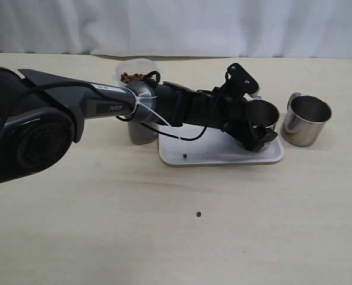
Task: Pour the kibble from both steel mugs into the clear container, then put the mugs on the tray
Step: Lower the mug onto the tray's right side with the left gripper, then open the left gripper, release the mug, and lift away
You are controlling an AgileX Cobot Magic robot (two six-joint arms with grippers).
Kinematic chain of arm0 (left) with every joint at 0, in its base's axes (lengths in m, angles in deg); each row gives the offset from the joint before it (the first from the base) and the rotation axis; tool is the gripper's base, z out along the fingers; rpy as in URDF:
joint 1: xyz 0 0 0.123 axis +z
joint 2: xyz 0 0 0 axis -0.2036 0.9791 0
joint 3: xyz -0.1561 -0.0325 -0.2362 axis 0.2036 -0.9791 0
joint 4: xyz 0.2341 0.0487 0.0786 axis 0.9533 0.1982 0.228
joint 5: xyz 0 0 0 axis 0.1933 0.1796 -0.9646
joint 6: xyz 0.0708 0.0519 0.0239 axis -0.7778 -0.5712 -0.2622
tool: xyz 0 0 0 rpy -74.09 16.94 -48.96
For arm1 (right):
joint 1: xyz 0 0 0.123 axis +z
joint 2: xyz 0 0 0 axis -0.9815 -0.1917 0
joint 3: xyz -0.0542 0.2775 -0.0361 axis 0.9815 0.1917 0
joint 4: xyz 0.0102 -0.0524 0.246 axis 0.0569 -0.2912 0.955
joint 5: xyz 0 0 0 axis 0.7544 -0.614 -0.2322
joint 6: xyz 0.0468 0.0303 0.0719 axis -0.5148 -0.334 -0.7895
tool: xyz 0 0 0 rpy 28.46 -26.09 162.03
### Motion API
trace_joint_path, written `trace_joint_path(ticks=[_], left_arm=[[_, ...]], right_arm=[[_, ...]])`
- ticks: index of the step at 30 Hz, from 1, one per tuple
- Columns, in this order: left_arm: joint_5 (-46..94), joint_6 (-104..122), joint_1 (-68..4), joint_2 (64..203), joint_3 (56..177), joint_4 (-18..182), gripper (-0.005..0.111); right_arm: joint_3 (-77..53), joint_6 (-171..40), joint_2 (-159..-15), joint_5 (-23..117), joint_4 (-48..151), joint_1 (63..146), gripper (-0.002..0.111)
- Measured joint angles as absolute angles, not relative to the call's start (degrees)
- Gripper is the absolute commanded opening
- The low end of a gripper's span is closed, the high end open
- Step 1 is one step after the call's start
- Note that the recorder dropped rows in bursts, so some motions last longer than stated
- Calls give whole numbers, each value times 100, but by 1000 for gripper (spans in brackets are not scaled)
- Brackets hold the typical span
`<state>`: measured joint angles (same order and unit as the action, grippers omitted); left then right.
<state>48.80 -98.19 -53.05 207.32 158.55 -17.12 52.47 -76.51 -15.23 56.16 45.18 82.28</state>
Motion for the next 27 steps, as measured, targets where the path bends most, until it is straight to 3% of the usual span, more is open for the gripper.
trace_joint_path(ticks=[4, 7, 23, 25, 27], left_arm=[[4921, -9679, -5305, 20732, 15855, -1712, 83], [4934, -9577, -5305, 20708, 15855, -1712, 90], [5113, -9237, -5305, 19726, 15855, -1712, 90], [5063, -8633, -5305, 19407, 15855, -1407, 82], [5008, -7543, -5283, 19007, 15855, -348, 56]], right_arm=[[5247, -7651, -1523, 5616, 4518, 8228, 5], [5247, -7651, -1523, 5616, 4518, 8228, 5], [5247, -7651, -1523, 5616, 4518, 8228, 5], [5247, -7651, -1523, 5616, 4518, 8228, 5], [5247, -7651, -1523, 5616, 4518, 8228, 5]])
